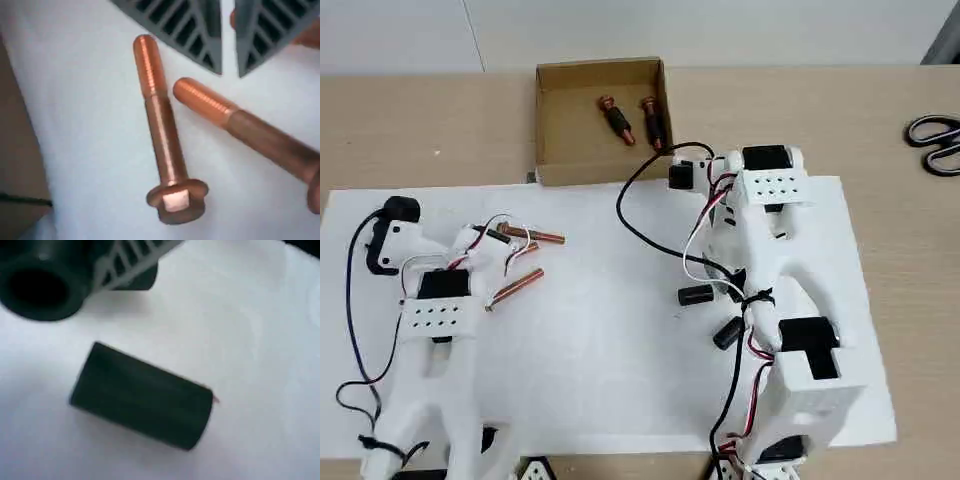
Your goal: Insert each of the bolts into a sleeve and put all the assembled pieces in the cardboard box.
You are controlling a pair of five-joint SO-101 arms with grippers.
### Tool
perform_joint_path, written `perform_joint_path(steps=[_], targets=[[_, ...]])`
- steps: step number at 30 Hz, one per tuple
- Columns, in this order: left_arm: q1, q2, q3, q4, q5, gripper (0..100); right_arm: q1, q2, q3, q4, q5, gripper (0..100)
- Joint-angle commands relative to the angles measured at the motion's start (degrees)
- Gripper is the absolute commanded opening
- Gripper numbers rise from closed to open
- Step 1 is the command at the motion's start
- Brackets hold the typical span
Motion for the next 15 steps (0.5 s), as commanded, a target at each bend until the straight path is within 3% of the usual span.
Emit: perform_joint_path(steps=[1,11,15], targets=[[0.09,-0.62,-0.22,-1.49,2.2,1,0.13,-3.56,-0.44,1.27,0.0,0.4],[0.09,-0.7,-1.19,-0.79,2.73,1,-1.8,-6.64,-0.53,1.27,0.09,0.4],[0.09,-0.7,-6.02,5.01,3.08,1,-2.77,-13.14,-0.53,1.27,0.0,0.4]])
